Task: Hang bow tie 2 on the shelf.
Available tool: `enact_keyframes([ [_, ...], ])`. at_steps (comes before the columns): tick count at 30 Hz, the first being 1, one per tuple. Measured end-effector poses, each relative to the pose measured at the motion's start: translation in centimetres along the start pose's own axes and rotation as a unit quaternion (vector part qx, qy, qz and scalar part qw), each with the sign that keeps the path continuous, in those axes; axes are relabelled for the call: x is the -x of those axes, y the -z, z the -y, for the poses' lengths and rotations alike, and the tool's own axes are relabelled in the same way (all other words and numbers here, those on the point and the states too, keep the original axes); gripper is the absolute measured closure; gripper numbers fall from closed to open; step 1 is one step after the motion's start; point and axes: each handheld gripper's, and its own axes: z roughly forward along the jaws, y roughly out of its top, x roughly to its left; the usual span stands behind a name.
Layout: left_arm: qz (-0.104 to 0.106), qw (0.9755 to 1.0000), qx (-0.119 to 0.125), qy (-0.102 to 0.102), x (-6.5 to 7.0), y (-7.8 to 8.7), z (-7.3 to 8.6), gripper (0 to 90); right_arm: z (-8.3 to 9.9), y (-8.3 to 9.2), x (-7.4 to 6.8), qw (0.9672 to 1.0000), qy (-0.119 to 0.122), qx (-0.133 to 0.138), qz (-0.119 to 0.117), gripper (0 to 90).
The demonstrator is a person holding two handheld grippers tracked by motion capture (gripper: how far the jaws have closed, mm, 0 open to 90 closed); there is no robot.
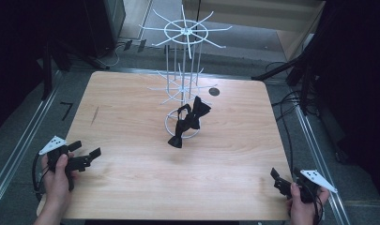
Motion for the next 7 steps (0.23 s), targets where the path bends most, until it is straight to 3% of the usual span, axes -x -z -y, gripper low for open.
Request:
enact_keyframes([
  [7,0.001,1.0000,-0.001,0.000,0.00,-0.03,-0.01,0.0,0.10,-0.18,0.04,0.9998,-0.007,-0.014,0.013,7.8],
])
